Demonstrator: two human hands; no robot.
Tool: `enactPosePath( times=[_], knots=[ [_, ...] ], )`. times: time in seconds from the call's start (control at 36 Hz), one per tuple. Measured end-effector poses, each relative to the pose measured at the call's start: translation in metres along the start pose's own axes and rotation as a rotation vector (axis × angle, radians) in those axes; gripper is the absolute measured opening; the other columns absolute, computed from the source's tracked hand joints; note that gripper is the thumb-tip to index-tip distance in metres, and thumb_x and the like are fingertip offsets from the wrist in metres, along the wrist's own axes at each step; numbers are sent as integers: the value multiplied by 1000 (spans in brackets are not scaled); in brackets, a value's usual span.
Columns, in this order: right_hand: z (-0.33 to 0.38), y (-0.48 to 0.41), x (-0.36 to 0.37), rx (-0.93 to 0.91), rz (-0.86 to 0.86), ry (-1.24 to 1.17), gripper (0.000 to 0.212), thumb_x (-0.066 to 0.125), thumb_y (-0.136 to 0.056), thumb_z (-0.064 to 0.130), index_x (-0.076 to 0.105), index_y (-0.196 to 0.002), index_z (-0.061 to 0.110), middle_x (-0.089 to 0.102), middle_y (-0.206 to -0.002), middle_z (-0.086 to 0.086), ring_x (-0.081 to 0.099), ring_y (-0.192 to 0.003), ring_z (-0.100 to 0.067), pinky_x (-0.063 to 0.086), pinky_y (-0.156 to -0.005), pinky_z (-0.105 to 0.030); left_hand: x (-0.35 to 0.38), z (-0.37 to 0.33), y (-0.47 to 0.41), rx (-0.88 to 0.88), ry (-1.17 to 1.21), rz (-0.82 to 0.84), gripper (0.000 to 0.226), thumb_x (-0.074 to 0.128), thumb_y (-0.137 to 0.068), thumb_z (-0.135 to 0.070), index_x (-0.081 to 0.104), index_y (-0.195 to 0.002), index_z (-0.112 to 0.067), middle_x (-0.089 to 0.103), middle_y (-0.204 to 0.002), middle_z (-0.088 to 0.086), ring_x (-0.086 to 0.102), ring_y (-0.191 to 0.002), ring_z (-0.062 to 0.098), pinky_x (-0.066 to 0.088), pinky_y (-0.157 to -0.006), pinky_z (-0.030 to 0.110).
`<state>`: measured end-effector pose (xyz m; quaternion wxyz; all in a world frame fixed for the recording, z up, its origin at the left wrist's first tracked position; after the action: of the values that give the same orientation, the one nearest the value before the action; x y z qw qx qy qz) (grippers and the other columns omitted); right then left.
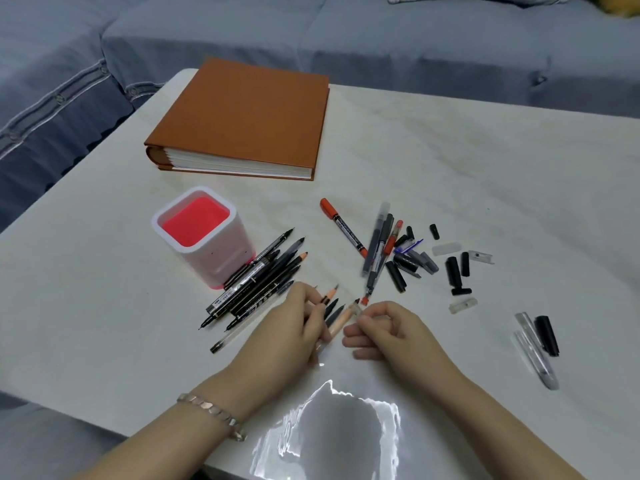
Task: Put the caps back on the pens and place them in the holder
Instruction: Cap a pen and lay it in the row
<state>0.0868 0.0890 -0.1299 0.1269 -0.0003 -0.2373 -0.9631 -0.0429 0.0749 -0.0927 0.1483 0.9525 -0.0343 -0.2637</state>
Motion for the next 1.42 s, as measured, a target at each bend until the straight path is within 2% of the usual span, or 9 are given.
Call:
enactPosePath(
  times=[0.14,0.31,0.86,0.94,1.11,1.17,1.28,1.33,1.42],
  knots=[
    [34,5,-30,-183,-87,53,9,59,-84,4,60,-78,11,64,-54,1,59,-49,-7,45,-48,-13,2,-5,2,54,-37,-69,2,52,-86,-31,52,-87,-30,65,-78,-2,58,-71,13,46,-68,32],
    [74,19,-61,-378,-135,187,17,61,-81,1,67,-79,16,60,-50,8,53,-48,1,40,-52,-6,6,-19,1,152,61,-45,10,63,-84,-22,64,-85,-32,62,-74,-4,56,-57,10,43,-56,18],
    [71,34,-59,-385,-39,419,24,64,-80,11,68,-76,35,64,-64,19,57,-64,-6,43,-62,-9,16,-46,7,237,-9,16,23,66,-80,-21,63,-78,-44,64,-84,-16,55,-69,5,41,-62,11],
    [67,35,-54,-383,-7,460,21,66,-78,16,69,-73,37,65,-68,19,58,-65,-12,42,-61,-9,21,-51,8,254,-7,29,27,69,-78,-20,61,-73,-45,64,-74,-23,55,-61,0,41,-60,10],
    [81,45,-48,-532,5,516,17,69,-75,24,65,-69,39,65,-68,29,60,-68,4,42,-63,-8,33,-56,5,128,233,93,11,70,-76,-9,69,-73,-20,68,-57,-9,51,-45,-3,38,-49,8],
    [88,49,-51,-579,6,514,3,64,-68,37,67,-67,38,65,-70,26,61,-67,-1,43,-63,-9,44,-54,3,26,408,192,9,66,-78,-3,68,-76,-11,69,-56,-2,45,-39,3,35,-41,12],
    [93,56,-50,-599,69,579,9,61,-69,42,68,-74,41,67,-71,15,60,-64,-9,45,-62,-12,74,-48,12,-188,637,511,10,61,-76,-11,67,-85,-8,70,-62,6,36,-37,5,25,-34,12],
    [88,54,-51,-538,96,621,5,68,-74,33,69,-71,37,66,-68,21,59,-64,-3,42,-61,-9,78,-45,12,-210,615,547,10,59,-80,-10,66,-86,-7,70,-64,6,38,-38,5,25,-34,12],
    [67,44,-60,-401,67,786,18,63,-83,24,64,-84,42,64,-67,18,53,-67,10,37,-62,-5,69,-42,-2,-92,361,381,12,56,-86,-4,65,-89,-11,69,-66,3,47,-41,4,34,-41,13]
  ],
)
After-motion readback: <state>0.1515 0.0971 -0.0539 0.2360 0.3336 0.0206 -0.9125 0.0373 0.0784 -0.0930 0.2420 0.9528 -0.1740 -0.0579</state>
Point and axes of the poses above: each hand's wrist, its own y-axis away from the middle knuckle, its own x-axis out of the palm, z = x × y, the point moved 10 cm from there along -y, towards the middle knuckle
